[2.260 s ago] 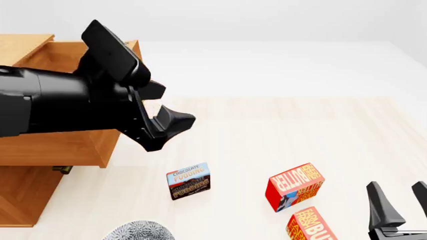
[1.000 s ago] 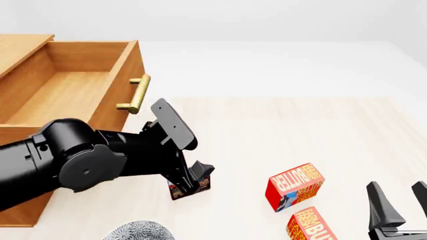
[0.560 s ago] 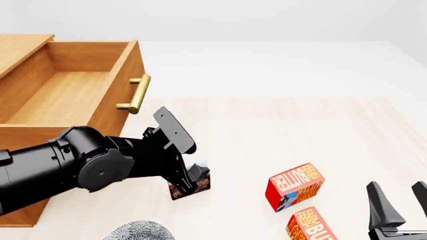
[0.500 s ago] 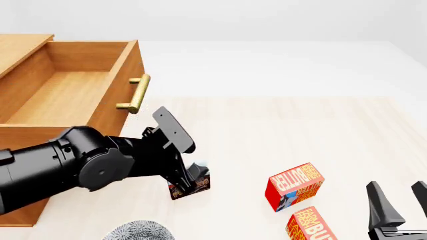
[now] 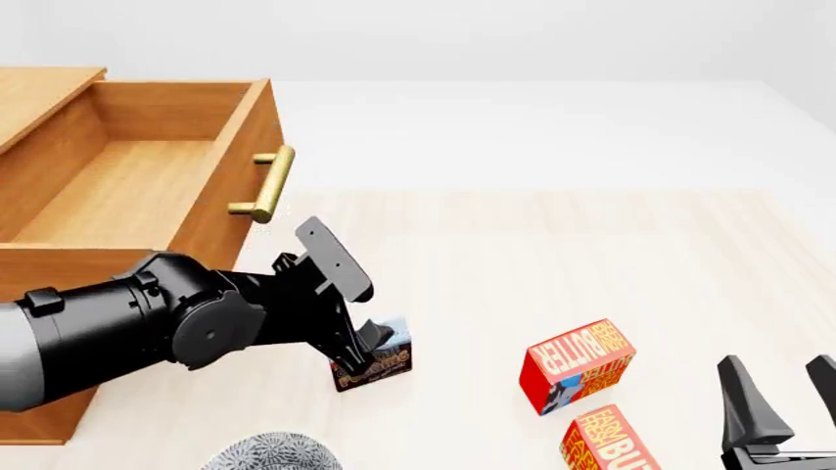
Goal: Put the chocolate pudding in the top drawer of the cabinet and close it.
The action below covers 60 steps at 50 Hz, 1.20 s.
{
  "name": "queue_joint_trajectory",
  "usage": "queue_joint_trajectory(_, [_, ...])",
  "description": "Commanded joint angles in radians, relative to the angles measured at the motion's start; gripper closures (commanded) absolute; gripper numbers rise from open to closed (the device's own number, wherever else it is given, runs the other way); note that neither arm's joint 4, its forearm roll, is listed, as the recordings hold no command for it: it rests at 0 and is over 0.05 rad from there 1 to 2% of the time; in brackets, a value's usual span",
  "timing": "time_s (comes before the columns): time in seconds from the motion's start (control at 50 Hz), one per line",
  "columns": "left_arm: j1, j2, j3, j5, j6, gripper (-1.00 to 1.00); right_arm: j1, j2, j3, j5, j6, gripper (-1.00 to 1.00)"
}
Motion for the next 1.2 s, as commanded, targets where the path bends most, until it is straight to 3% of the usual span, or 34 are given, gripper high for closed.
queue_joint_trajectory(0.02, [0.027,0.022,0.011,-0.024,0.023,-1.00,0.000,0.000,0.000,0.000,0.000,-1.00])
queue_joint_trajectory(1.2, [0.039,0.147,0.053,-0.135,-0.008,-1.00,0.000,0.000,0.000,0.000,0.000,-1.00])
